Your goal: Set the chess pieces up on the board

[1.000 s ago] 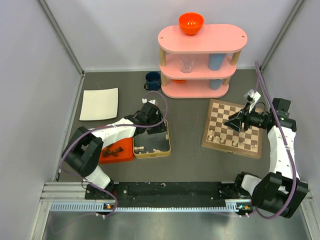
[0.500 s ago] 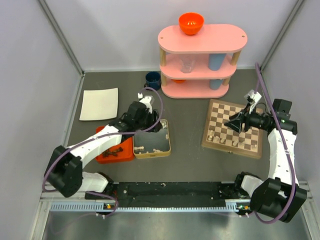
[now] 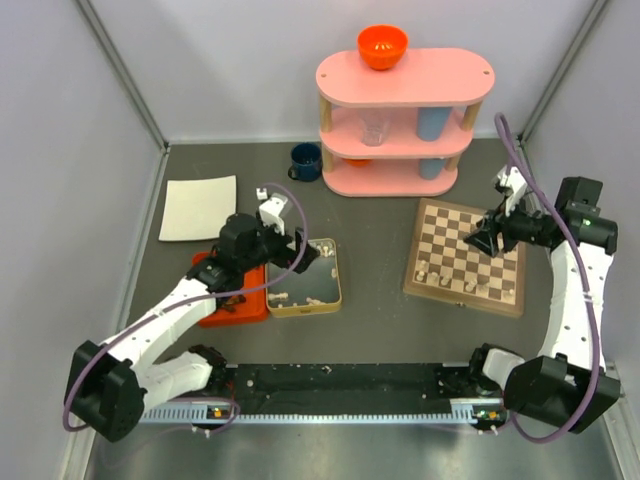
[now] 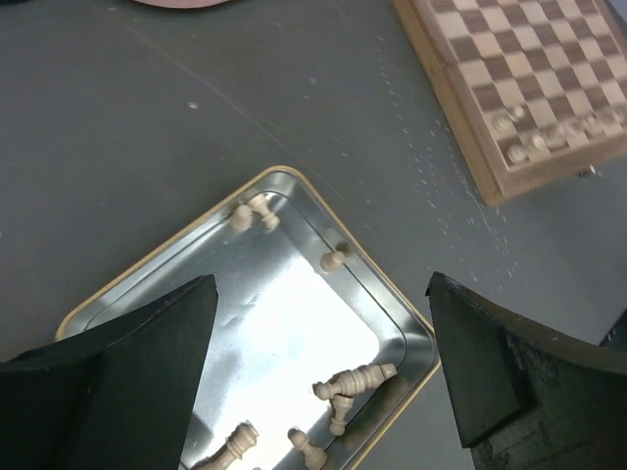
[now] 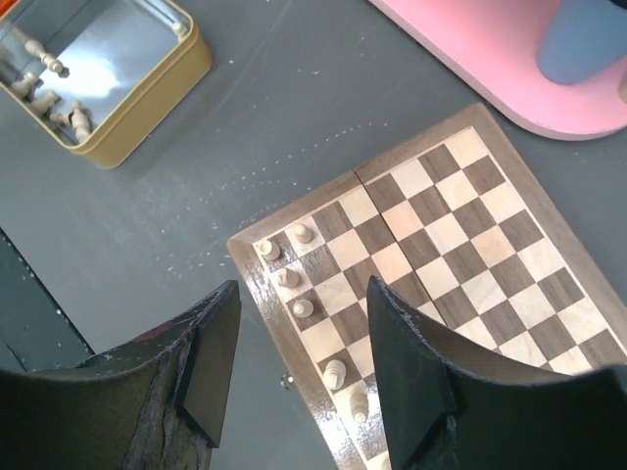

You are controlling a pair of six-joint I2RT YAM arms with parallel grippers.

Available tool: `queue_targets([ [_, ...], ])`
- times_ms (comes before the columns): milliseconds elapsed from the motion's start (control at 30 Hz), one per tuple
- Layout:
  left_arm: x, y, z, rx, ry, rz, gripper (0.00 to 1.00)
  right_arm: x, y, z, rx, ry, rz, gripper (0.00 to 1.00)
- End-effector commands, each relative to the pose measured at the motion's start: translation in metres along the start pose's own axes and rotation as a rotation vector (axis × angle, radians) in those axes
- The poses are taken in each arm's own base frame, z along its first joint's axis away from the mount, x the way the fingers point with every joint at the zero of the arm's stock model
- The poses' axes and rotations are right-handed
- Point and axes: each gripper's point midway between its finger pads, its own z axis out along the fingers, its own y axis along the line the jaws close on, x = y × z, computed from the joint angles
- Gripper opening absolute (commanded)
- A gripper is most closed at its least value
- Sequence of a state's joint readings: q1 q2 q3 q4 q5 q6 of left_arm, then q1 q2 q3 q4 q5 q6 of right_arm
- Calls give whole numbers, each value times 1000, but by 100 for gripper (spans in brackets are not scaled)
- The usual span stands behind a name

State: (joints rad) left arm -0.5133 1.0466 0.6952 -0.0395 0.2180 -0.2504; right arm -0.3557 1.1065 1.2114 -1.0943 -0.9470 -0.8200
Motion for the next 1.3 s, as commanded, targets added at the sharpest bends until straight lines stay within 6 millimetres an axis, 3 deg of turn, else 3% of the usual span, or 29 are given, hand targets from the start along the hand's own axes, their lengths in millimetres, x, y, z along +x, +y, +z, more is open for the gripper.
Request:
queue_targets([
  [0, -2, -34, 7, 258, -38, 211, 93, 12, 8, 2, -57, 8, -112, 57],
  [133, 11, -50, 11, 399, -8, 301, 88, 29, 5, 3, -43, 92, -152, 58],
  [367, 40, -64, 8, 543, 21, 532, 85, 20, 17, 8, -106, 63, -167, 58],
  [600, 66, -49, 14, 538, 167, 608, 81, 28, 44, 30, -243, 68, -211, 57],
  [733, 72, -39, 23, 464, 297, 478, 68, 41, 53, 45, -304, 145, -247, 57],
  [767, 62, -35, 27, 415, 304, 455, 63, 41, 56, 47, -319, 155, -261, 57],
  [833, 63, -30, 28, 347, 352, 339, 55, 39, 67, 55, -375, 162, -279, 57],
  [867, 62, -22, 29, 282, 357, 314, 55, 36, 67, 57, -382, 154, -283, 57],
  [967, 52, -9, 24, 156, 337, 221, 56, 30, 94, 71, -494, 141, -343, 57],
  [1000, 44, 9, 21, 42, 322, 187, 58, 29, 100, 75, -520, 140, -360, 57],
  [1067, 31, 21, 10, -57, 291, 79, 58, 26, 115, 84, -576, 136, -397, 57],
  [1100, 23, 39, 4, -123, 270, 25, 60, 21, 117, 93, -579, 117, -423, 56],
  [1167, 12, 54, -11, -209, 251, -84, 61, 20, 135, 106, -634, 124, -440, 56],
  [1200, 5, 73, -20, -273, 228, -134, 62, 13, 138, 116, -632, 99, -480, 56],
  [1267, -7, 82, -34, -311, 193, -200, 64, 15, 163, 132, -697, 113, -521, 56],
])
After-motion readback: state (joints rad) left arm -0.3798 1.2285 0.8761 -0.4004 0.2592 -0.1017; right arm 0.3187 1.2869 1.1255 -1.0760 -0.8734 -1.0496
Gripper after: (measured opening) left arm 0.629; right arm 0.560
